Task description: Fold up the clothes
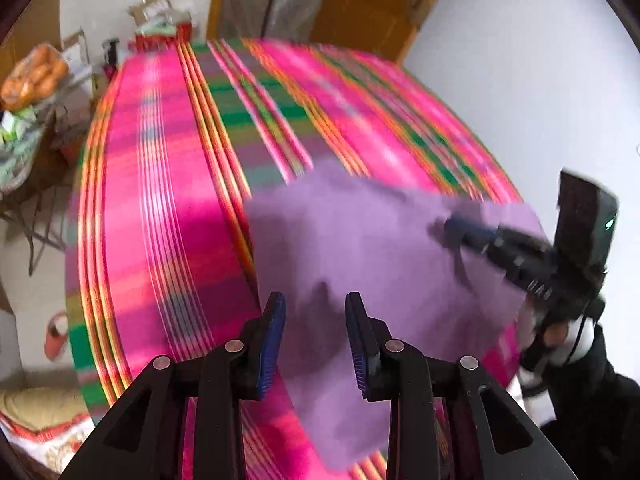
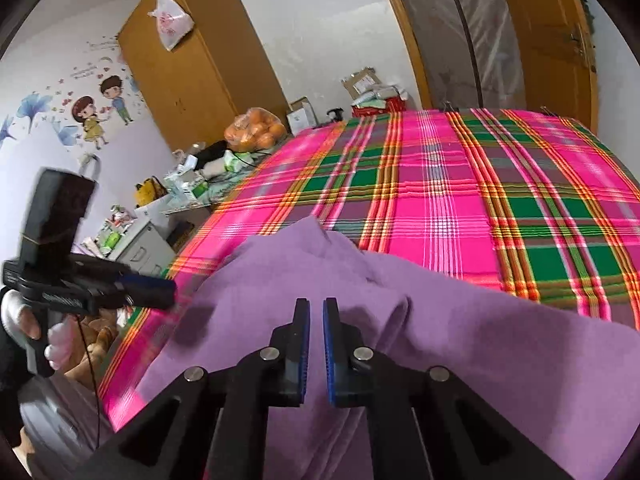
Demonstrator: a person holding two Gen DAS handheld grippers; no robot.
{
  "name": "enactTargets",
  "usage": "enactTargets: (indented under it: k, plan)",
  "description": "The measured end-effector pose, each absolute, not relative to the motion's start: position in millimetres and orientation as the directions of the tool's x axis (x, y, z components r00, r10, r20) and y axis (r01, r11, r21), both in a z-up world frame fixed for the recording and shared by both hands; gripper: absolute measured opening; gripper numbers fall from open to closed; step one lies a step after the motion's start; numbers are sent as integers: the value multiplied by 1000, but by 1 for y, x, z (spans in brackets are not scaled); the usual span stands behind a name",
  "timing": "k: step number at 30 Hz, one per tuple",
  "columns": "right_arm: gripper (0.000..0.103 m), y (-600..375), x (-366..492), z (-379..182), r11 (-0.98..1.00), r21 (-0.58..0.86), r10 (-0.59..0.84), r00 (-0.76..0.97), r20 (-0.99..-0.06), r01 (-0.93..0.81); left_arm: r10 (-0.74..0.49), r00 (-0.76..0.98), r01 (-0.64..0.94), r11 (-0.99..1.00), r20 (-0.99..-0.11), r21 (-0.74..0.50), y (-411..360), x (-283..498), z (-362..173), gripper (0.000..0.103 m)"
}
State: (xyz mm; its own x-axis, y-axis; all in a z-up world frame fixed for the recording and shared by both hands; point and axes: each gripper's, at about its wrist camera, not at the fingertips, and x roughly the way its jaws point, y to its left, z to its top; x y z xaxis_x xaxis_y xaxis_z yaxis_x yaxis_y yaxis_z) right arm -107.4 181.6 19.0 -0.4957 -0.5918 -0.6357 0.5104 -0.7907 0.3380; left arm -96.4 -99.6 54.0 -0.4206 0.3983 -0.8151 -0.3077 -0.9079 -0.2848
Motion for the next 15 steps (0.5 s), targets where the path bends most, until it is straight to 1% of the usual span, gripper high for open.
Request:
enactTargets:
  k: [1, 3, 4, 5, 9, 10, 12, 15]
  plan:
    - [6, 180, -116, 14, -800, 346, -582, -491, -648, 491, 392, -443, -305, -912, -806, -276, -99, -101, 56, 32]
    - [0, 189, -130, -1, -812, 402, -576, -466, -672, 424, 380, -440, -293, -917, -814, -269, -92, -115, 48, 32]
    - [0, 196, -134, -5, -794, 453, -605, -458, -651, 405, 374, -432, -287, -920, -821, -267, -88, -120, 42, 32]
    - [0, 199, -136, -6, -784, 473, -619, -453, -642, 402, 363, -418, -279, -924, -833, -262, -87, -126, 37, 32]
    - [0, 200, -133, -8, -781, 463, -623, -463, -631, 419, 324, -384, -272, -935, -865, -230, -72, -146, 15, 32]
    - [0, 200, -134, -9, -778, 470, -627, -460, -628, 418, 311, -379, -274, -937, -871, -215, -69, -150, 10, 35]
    - [0, 201, -138, -11, -763, 500, -646, -451, -616, 410, 292, -392, -277, -942, -872, -191, -66, -153, 9, 37]
    - [0, 206, -144, -17, -729, 562, -684, -431, -588, 391, 267, -389, -273, -948, -882, -166, -63, -153, 9, 38]
